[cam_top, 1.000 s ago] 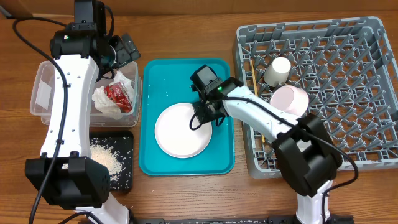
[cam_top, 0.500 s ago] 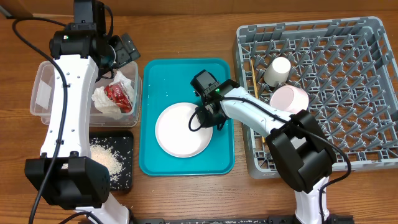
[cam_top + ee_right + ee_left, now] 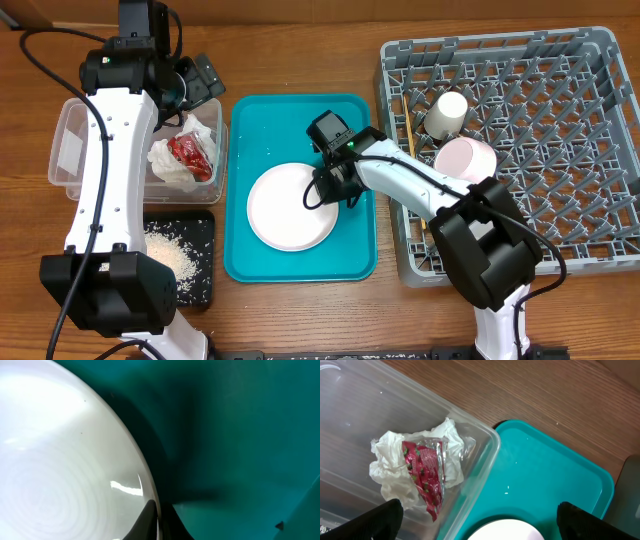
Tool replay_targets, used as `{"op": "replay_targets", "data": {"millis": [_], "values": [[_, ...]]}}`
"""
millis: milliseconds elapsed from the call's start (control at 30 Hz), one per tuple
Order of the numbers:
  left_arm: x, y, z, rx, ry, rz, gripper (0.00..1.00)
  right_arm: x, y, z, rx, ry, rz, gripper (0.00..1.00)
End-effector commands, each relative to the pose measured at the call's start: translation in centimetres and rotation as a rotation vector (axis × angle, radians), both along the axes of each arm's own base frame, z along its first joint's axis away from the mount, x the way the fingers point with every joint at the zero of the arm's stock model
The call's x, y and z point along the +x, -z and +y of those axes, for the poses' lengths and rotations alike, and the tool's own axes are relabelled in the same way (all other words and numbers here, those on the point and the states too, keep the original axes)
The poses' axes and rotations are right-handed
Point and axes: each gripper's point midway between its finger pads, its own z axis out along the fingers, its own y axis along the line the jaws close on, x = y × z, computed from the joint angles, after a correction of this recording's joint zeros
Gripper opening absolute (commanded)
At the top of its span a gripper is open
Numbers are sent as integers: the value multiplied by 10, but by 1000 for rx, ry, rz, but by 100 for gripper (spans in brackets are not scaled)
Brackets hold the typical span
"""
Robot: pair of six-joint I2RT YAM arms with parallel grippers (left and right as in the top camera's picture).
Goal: Sort waste into correct bins and load items into the dishwasher
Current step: 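Lift the white plate with the right gripper and carry it into the rack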
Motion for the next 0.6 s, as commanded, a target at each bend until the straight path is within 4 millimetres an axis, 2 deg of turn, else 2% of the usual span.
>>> {"op": "replay_targets", "data": {"millis": [0, 133, 267, 367, 433, 567], "values": [[2, -11, -4, 3, 19, -32, 100, 26, -25, -4, -32, 32, -80, 4], [2, -11, -4, 2, 19, -32, 100, 53, -81, -40, -220, 90, -226, 4], [2, -11, -4, 3, 19, -32, 100, 73, -156, -82, -428, 161, -415, 4], [2, -11, -4, 3, 19, -32, 100, 78, -210, -114, -577, 217, -550, 4], [2, -11, -3, 3, 19, -32, 100, 78, -238, -133, -670, 255, -635, 4], [2, -11, -3, 3, 19, -32, 100, 77, -278, -160, -819, 318, -763, 4]]}}
